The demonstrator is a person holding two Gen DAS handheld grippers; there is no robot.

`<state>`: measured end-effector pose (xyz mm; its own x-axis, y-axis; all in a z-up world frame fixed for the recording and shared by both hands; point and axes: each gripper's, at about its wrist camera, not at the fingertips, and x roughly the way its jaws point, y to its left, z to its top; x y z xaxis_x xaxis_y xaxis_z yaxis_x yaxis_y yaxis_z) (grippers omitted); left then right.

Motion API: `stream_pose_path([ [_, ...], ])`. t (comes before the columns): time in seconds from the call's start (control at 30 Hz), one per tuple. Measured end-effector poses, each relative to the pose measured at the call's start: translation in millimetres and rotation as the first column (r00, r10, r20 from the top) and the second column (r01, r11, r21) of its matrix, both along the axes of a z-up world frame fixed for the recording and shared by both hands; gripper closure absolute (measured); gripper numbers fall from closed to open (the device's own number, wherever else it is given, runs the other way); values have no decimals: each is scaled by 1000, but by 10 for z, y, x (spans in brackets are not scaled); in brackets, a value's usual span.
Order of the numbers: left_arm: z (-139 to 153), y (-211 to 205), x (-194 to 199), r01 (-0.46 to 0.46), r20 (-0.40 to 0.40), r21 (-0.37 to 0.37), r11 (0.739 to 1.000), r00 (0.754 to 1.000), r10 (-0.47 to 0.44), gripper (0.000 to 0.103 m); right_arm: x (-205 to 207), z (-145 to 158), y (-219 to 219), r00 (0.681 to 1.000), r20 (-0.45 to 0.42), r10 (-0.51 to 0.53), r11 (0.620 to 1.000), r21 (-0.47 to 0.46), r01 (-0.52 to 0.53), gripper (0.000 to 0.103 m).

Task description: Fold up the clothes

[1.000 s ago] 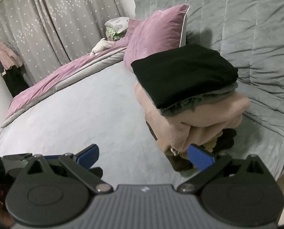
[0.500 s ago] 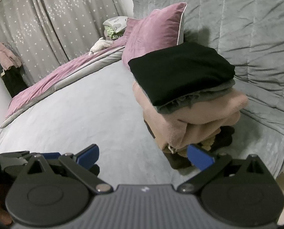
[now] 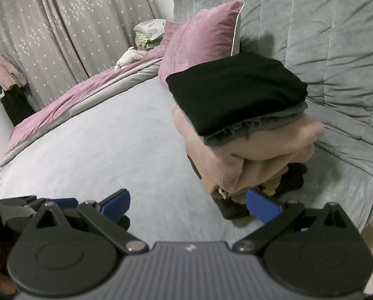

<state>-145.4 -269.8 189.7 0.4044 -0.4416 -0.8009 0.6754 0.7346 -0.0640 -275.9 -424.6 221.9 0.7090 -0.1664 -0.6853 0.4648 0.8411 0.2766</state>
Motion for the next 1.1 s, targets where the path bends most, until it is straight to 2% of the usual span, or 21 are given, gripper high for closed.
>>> stream_pose_path([
  [1.1,89,-105,-126,42,28,-2,999,999,-42,0,-66,94,-5,1000,-18,9,1000,-24,-9,0],
])
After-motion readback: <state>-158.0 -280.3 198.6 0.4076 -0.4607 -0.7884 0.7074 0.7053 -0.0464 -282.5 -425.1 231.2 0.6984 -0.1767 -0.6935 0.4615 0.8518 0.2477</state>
